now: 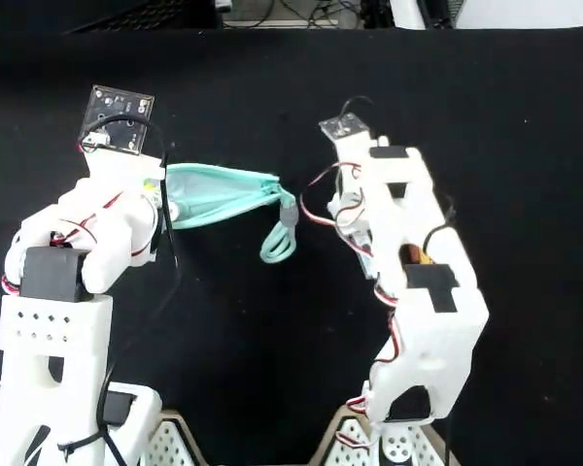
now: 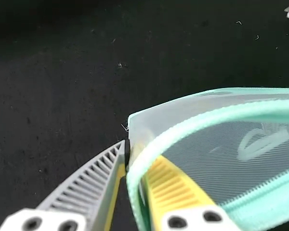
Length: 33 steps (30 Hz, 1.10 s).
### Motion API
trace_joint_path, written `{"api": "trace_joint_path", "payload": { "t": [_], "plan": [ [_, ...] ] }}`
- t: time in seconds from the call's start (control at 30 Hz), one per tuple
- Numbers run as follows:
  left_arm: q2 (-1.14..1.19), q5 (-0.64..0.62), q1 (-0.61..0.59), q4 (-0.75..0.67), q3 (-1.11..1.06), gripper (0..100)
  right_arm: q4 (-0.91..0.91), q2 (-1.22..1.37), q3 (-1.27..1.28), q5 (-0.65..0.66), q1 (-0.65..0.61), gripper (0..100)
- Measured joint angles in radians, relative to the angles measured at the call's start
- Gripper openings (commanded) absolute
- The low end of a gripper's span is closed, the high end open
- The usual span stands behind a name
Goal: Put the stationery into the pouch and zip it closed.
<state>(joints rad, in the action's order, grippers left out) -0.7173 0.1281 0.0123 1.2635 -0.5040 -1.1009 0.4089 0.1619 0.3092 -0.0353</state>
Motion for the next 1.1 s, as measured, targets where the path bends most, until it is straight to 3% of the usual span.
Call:
{"api": "trace_joint_path", "payload": {
  "t": [0.27, 0.53, 0.7, 0.87, 1.1],
  "plan": [
    [0.0, 0.0, 0.0, 0.0, 0.0, 3, 0.003, -0.141, 0.087, -0.002, 0.034, 1.2],
    [0.0, 0.0, 0.0, 0.0, 0.0, 3, 0.029, -0.783, 0.368, -0.071, -0.003, 1.2],
    [0.0, -0.002, 0.0, 0.0, -0.002, 3, 0.049, -1.246, 0.456, -0.137, -0.157, 1.2],
    [0.0, 0.005, 0.0, 0.0, -0.002, 3, 0.195, -1.613, 0.508, -0.149, -0.359, 1.2],
    [0.0, 0.006, 0.0, 0.002, -0.002, 3, 0.548, -1.78, 0.713, -0.149, -0.574, 1.2]
  ]
}}
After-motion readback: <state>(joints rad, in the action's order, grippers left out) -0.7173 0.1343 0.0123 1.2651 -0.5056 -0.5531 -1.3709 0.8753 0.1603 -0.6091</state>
